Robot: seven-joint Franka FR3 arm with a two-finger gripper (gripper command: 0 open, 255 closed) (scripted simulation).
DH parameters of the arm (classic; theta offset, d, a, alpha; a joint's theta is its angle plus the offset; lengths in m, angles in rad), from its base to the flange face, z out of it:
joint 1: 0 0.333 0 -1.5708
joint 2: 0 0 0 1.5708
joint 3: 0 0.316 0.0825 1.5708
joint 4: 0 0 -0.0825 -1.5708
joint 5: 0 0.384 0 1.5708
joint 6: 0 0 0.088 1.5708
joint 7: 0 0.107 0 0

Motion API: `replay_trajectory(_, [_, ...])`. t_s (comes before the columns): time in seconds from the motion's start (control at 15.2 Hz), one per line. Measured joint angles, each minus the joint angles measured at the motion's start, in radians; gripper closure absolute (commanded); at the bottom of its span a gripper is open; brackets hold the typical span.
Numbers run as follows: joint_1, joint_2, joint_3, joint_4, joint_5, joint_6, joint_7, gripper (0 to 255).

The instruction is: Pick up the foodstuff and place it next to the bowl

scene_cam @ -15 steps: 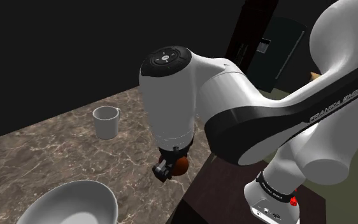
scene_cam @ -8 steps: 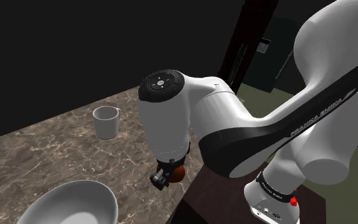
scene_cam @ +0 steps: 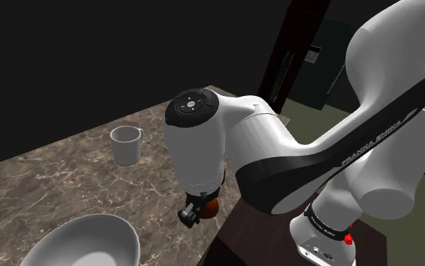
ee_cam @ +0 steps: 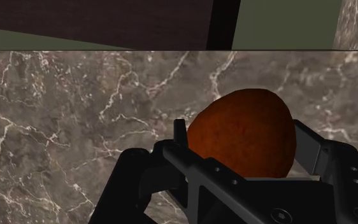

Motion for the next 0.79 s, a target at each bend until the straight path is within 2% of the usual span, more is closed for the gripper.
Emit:
replay_trajectory(0.07, [0.000,0.000,0.000,0.000,0.000,0.000,0.000,0])
replay_trajectory(0.46, [-0.001,0.004,-0.001,-0.004,0.000,0.002,-0.001,0])
replay_trajectory(0.79, [0.007,-0.032,0.001,0.084,0.030,-0.113,-0.025,0])
